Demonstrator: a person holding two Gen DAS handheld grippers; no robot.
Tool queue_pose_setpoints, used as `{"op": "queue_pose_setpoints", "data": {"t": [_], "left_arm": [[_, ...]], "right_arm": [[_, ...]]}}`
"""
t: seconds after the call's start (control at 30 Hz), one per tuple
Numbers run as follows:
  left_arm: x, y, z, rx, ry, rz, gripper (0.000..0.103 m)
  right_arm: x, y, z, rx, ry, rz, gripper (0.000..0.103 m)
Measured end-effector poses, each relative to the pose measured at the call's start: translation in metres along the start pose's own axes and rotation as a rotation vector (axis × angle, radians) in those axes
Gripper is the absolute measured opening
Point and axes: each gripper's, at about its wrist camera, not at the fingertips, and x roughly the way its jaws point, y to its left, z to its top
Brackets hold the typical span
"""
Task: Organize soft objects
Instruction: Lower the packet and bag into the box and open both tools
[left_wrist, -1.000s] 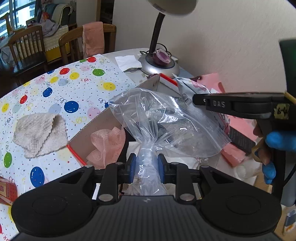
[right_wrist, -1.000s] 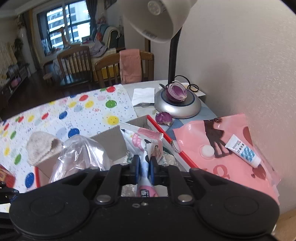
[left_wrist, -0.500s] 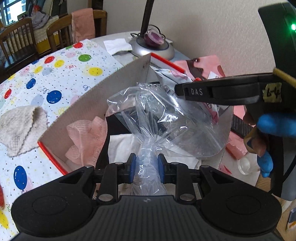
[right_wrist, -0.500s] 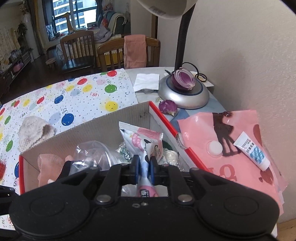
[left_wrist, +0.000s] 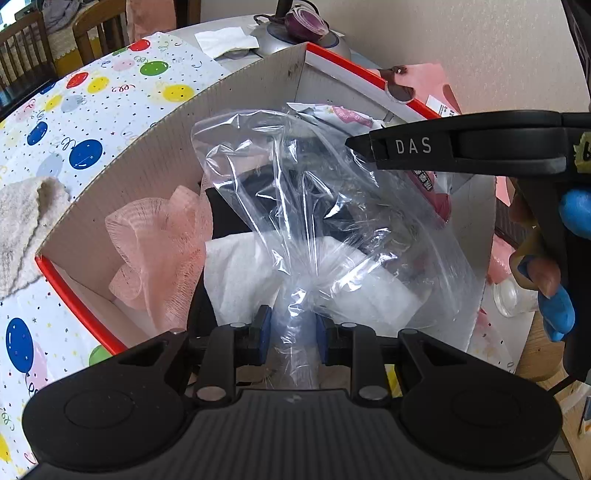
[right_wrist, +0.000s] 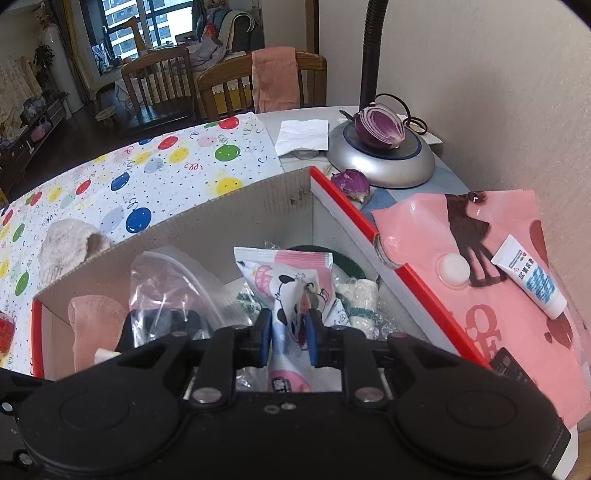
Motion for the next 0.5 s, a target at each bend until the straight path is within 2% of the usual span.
{"op": "queue_pose_setpoints", "data": {"t": [0.3, 0.5], "left_arm": [[-0.011, -0.004, -0.005, 0.012, -0.031, -0.003, 0.024], [-0.025, -0.004, -0.011, 0.022, -0.064, -0.002, 0.025]], "right_arm": [[-0.002, 0.001, 0.000, 0.004, 0.009, -0.001, 0.022], [-0.016, -0.002, 0.001, 0.019, -0.011, 0.006, 0.032]]}}
